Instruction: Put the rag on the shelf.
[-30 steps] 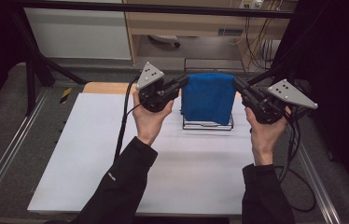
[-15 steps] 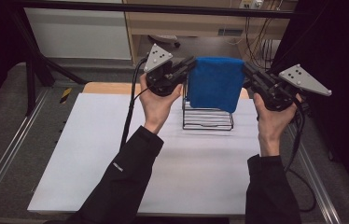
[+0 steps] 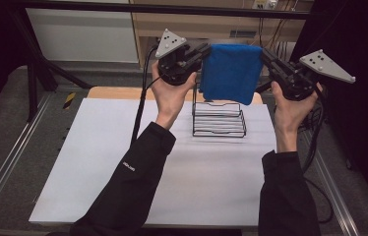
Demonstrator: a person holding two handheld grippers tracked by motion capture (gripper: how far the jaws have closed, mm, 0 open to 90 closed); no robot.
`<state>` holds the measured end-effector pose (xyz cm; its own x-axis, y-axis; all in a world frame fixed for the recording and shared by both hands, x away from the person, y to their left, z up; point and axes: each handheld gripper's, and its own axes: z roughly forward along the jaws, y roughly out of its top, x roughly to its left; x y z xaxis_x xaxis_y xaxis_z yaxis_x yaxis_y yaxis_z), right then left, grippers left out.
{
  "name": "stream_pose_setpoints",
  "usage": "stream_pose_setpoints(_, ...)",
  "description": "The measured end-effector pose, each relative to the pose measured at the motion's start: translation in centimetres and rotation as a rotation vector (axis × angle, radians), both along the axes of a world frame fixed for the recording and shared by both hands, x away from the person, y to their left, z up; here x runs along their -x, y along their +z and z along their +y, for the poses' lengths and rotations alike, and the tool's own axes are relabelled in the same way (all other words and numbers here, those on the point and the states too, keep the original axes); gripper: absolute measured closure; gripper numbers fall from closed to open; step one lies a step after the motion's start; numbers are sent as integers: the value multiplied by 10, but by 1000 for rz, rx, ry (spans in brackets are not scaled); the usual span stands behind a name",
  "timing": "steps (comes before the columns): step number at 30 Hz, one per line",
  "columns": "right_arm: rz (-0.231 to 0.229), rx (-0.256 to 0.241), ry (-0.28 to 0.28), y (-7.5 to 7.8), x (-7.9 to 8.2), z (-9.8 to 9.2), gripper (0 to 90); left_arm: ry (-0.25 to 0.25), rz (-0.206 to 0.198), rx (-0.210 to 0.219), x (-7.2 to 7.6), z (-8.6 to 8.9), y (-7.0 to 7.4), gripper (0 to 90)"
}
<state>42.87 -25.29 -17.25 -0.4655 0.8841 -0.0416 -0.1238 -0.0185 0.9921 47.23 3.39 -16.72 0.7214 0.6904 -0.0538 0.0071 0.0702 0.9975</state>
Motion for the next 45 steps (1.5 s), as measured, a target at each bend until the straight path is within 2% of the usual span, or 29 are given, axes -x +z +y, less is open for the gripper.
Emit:
stream_pose_setpoints(3,-2,2,0,4,-5,-1,872,3,-4,-3,-4,-1,4,843)
stream_pose_setpoints(8,-12,-4,-5,12,-13,-4,872,-1,-2,22,-10,-4,10,843)
stream_pose_setpoints(13,-15,-8,-7,19,-23,-6,872,11,-15,16,-17,-5,16,843)
stream_pose_setpoints(18,-15,8,-8,23,-34,-5,872,29,-26,13,-25,-6,19,843)
stream_pose_setpoints(24,-10,24,-10,25,-49,-4,872,35,-17,25,-38,-5,20,843)
stream_pose_setpoints(27,-4,25,-8,24,-57,-4,872,46,-18,13,-44,-6,19,843)
stream_pose_setpoints(30,6,28,-3,21,-67,-5,872,47,-11,20,-51,-6,15,843)
stream_pose_setpoints(33,13,22,7,17,-75,-5,871,58,-11,-2,-56,-6,11,843)
stream_pose_setpoints(37,14,28,11,11,-84,-7,871,52,-6,-3,-61,-6,6,843)
stream_pose_setpoints(41,17,52,5,6,-88,-8,872,52,-8,-20,-62,-8,0,843)
stream_pose_setpoints(45,42,61,6,-2,-89,-10,871,45,-1,-42,-62,-9,-8,843)
